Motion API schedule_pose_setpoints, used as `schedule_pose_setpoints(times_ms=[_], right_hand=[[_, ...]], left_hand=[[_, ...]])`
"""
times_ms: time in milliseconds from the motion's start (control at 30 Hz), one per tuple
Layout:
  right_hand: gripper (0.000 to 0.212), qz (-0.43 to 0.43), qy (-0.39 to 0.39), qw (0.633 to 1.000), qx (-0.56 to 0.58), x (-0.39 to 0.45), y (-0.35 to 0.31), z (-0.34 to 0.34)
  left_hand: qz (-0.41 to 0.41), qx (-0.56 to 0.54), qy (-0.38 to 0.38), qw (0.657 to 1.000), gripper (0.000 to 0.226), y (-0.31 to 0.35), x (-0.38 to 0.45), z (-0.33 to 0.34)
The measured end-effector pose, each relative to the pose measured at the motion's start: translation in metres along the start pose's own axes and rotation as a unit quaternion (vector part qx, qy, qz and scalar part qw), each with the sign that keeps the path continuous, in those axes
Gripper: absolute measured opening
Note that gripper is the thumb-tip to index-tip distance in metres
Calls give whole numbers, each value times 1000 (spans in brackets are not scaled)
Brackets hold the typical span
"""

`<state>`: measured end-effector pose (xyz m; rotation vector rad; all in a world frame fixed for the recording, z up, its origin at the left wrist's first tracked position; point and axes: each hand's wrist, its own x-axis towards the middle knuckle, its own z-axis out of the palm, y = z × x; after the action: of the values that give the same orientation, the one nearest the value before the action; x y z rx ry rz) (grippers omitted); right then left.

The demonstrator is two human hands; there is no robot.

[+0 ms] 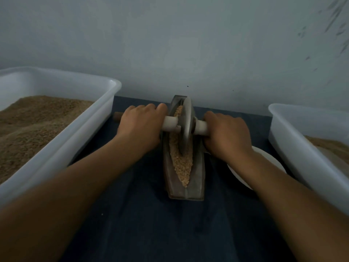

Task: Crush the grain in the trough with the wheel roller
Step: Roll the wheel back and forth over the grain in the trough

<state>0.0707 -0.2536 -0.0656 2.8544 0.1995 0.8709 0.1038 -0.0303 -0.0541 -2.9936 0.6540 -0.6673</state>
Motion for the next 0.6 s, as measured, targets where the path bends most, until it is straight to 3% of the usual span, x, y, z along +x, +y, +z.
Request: schedule_pose_setpoints(times_ms=[200,367,600], right_hand=[[50,2,-57,998,27,45,10,13],[39,26,-80,996,30,48,13,18],[36,16,-32,998,46,11,6,5]], left_hand=[[-30,-8,-31,999,37,-5,32,7],[-35,7,-15,999,34,-4,36,10],[-34,25,-35,999,29,4,14,-4]])
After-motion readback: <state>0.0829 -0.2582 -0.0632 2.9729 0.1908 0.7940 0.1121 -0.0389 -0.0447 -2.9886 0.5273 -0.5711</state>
